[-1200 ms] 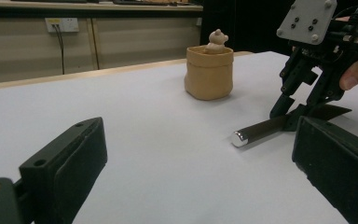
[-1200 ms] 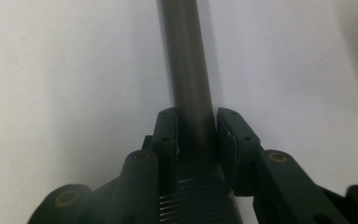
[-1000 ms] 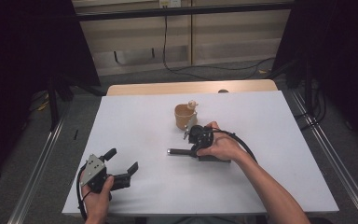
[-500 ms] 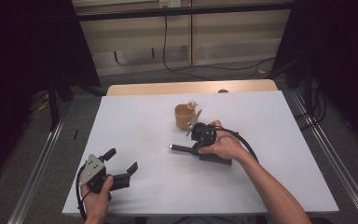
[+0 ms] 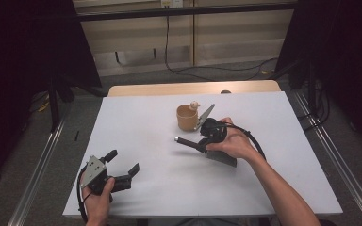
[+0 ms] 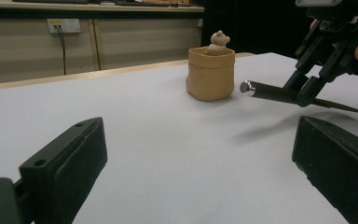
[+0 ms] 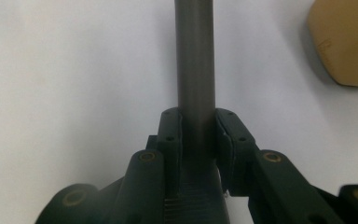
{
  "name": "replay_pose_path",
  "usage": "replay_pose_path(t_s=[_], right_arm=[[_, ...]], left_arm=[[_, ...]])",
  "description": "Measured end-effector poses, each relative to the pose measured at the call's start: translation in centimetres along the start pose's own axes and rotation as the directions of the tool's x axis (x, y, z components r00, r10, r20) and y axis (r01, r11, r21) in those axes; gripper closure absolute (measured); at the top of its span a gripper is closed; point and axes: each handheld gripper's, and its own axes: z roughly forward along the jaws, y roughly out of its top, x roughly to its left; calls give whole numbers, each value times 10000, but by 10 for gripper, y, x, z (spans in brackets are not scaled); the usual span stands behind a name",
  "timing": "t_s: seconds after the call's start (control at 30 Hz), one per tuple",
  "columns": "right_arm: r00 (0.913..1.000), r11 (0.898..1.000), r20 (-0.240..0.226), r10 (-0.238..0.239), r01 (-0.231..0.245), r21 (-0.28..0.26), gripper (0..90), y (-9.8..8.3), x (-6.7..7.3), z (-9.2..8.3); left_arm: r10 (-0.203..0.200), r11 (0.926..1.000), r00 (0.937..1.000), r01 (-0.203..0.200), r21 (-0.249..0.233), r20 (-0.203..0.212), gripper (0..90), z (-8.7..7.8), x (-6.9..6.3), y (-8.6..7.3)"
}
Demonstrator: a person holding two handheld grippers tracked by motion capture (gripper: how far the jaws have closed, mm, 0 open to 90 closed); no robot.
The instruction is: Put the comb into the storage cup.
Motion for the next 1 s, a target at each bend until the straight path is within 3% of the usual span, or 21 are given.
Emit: replay_pose_path(t_s=[0.33, 0.53, 0.77, 1.0], right_arm=[[9997, 9947, 182, 192, -173, -1017, 728, -11, 3, -21], [9995, 9910, 81, 317, -304, -1303, 728, -21, 3, -34], [9986, 9698, 24, 528, -507, -2384, 728, -40, 6, -59], [9968, 9595, -25, 794, -771, -2711, 728, -61, 6, -72]], left_arm=[[-96, 9999, 10000, 95, -36, -17, 33, 0, 0, 0], [-31, 10000, 10000, 31, 9, 54, 33, -2, 1, 1], [-205, 9998, 9997, 206, -77, 101, 33, -4, 4, 2], [-139, 9999, 9996, 140, -16, 259, 33, -3, 3, 3]])
